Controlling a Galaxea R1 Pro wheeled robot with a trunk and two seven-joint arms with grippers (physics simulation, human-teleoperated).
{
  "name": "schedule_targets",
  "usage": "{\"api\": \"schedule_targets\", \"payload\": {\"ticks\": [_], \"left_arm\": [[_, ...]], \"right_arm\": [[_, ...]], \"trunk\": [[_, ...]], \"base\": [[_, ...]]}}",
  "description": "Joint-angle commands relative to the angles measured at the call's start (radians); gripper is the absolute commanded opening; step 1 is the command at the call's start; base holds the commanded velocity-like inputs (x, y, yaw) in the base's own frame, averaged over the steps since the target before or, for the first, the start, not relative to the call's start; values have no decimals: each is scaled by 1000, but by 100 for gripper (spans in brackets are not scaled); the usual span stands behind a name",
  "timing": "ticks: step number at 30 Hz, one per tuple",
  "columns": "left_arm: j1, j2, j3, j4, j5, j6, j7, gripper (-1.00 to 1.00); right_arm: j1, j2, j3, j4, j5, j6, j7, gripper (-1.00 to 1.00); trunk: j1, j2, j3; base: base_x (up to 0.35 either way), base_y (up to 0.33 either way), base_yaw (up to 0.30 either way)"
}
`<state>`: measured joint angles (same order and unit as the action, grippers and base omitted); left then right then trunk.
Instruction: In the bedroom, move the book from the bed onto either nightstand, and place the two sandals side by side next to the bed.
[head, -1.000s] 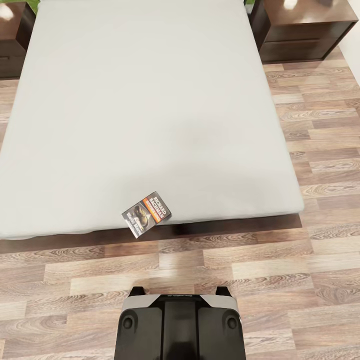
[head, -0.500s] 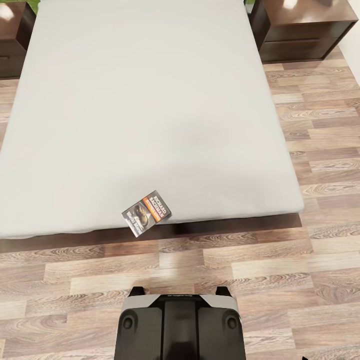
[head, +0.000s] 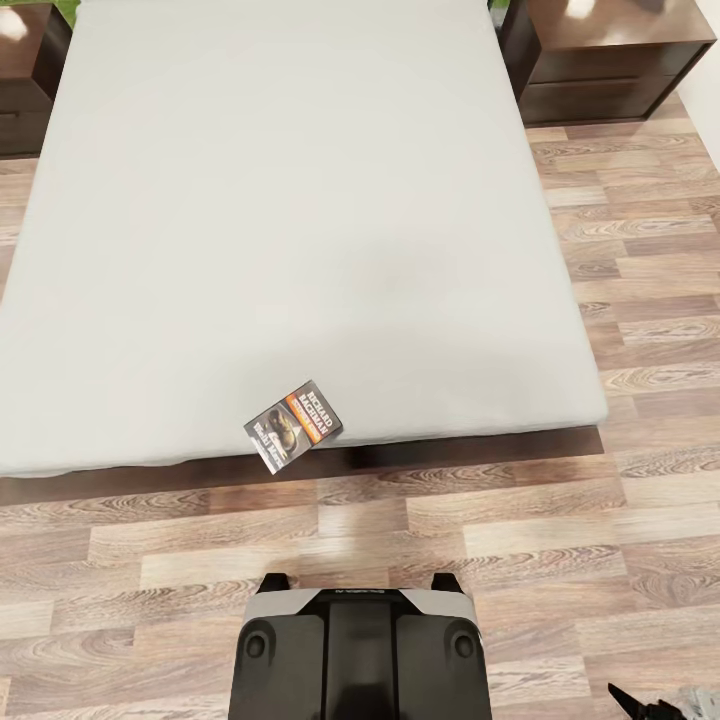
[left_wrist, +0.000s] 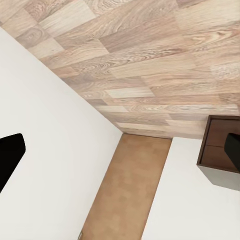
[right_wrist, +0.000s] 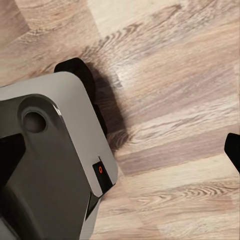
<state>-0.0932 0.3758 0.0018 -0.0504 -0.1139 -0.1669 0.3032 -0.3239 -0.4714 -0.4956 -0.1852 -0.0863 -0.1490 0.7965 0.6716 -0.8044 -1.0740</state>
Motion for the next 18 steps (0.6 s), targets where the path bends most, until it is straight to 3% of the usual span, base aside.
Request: {"api": "schedule_targets", "payload": {"ticks": [1, 10, 18], "left_arm": [[0, 0, 1, 1, -10, -2, 5, 100], [0, 0, 0, 2, -10, -2, 5, 100], [1, 0, 0, 2, -10, -2, 5, 100]], "right_arm": [[-3, -6, -2, 2, -9, -2, 15, 100], [-18, -38, -42, 1, -10, -1, 70, 100], [-40, -62, -51, 1, -10, -1, 138, 100]], "trunk": [[0, -1, 0], [0, -1, 0], [0, -1, 0]], "base": [[-7, 0, 0], [-15, 0, 0], [-9, 0, 0]]}}
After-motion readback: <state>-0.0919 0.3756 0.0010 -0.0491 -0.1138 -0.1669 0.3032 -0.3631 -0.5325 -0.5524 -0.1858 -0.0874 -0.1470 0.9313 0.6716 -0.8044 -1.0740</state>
